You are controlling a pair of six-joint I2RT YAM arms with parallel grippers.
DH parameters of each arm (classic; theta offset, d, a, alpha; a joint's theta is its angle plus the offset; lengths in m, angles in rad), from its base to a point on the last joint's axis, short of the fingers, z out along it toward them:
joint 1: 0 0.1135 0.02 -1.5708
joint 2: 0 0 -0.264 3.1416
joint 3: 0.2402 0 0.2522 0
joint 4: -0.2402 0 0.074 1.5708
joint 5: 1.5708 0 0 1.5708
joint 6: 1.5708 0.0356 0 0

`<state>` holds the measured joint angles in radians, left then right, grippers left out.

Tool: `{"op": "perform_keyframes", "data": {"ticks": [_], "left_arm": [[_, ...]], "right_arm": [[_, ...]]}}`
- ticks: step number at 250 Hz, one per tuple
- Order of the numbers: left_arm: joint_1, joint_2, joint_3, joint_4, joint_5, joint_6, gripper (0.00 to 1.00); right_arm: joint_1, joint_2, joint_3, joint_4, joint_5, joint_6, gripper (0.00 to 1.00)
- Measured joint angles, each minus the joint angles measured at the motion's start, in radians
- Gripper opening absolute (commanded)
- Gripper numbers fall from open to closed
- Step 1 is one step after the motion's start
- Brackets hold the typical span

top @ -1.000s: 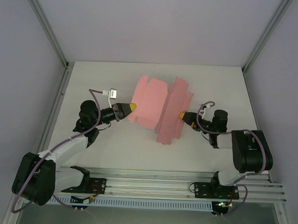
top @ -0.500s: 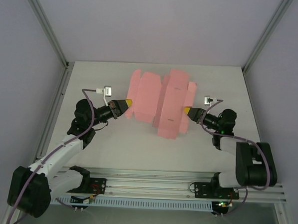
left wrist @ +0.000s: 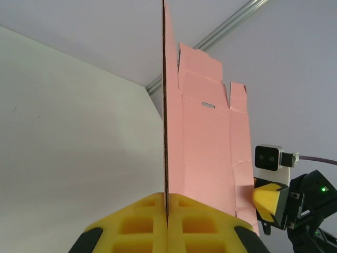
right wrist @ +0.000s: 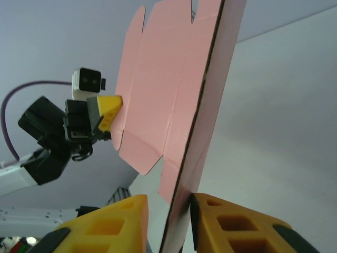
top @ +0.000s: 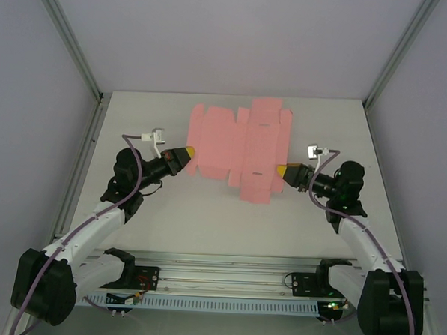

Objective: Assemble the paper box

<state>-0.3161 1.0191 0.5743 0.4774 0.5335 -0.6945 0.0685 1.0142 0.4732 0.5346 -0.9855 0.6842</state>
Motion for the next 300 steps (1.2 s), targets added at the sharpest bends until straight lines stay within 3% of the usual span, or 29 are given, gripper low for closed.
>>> {"op": "perform_keyframes", "data": {"ticks": [21,56,63,84,87,109,142,161,187,204,232,267,300], "left_arm": [[0.0,0.0,-0.001,0.014,0.004,0.0,0.0],[0.0,-0.003,-0.002,0.021,0.002,0.016,0.01],[0.0,-0.006,-0.002,0.014,-0.001,0.024,0.17],[0.0,-0.029,-0.002,-0.043,-0.032,0.057,0.95],[0.0,-0.036,-0.002,-0.064,-0.043,0.068,0.99],[0.0,-0.084,0.006,-0.204,-0.142,0.116,1.0],[0.0,-0.135,0.093,-0.472,-0.398,0.181,1.0],[0.006,-0.129,0.17,-0.58,-0.526,0.21,1.0],[0.027,-0.087,0.263,-0.664,-0.614,0.233,1.0],[0.048,-0.048,0.301,-0.687,-0.617,0.254,1.0],[0.078,0.001,0.315,-0.68,-0.554,0.311,1.0],[0.086,0.072,0.344,-0.664,-0.415,0.38,1.0],[0.094,0.207,0.43,-0.647,-0.282,0.457,0.99]], "right_arm": [[0.009,0.002,0.024,-0.076,0.008,-0.032,0.07],[0.018,-0.006,0.063,-0.231,0.071,-0.108,0.0],[0.018,-0.011,0.074,-0.272,0.09,-0.13,0.0],[0.026,-0.03,0.131,-0.422,0.161,-0.222,0.0],[0.027,-0.03,0.143,-0.447,0.171,-0.24,0.0],[0.042,-0.017,0.267,-0.643,0.254,-0.377,0.0],[0.089,0.082,0.534,-0.976,0.336,-0.65,0.0],[0.175,0.178,0.71,-1.203,0.382,-0.868,0.0],[0.319,0.33,0.938,-1.499,0.433,-1.143,0.0],[0.373,0.455,1.11,-1.687,0.455,-1.31,0.0],[0.378,0.636,1.336,-1.897,0.552,-1.503,0.0],[0.377,0.818,1.484,-2.03,0.716,-1.662,0.0],[0.377,0.951,1.584,-2.08,0.769,-1.77,0.0]]}}
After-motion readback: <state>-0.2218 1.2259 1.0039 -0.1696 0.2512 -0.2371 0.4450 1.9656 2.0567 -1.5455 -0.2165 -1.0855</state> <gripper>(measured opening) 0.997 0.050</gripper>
